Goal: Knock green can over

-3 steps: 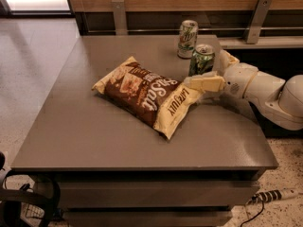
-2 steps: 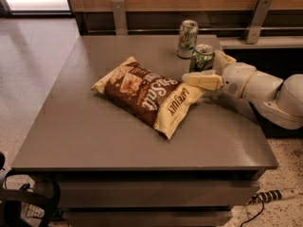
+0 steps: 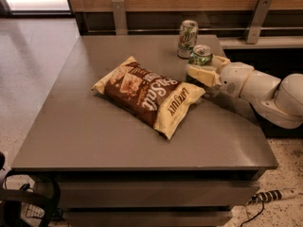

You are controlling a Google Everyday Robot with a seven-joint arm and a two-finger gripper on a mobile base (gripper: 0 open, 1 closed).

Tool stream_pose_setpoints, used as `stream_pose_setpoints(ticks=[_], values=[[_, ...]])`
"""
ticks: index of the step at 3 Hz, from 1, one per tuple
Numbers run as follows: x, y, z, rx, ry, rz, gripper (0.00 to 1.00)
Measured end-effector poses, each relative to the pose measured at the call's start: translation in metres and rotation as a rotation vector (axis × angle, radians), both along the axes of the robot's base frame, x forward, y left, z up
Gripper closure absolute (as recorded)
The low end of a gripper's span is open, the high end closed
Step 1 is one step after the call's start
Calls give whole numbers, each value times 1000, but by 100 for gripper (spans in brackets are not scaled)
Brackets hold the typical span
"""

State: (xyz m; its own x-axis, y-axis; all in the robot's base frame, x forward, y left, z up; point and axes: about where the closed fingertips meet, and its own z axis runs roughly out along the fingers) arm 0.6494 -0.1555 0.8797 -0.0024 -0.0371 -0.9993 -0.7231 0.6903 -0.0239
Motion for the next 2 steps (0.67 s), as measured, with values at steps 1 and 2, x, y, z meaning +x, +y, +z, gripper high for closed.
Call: stream_pose_setpoints(ticks=[1,2], values=[[0,3,0,0,-1,4,83],[0,5,1,1,-1,8,100]])
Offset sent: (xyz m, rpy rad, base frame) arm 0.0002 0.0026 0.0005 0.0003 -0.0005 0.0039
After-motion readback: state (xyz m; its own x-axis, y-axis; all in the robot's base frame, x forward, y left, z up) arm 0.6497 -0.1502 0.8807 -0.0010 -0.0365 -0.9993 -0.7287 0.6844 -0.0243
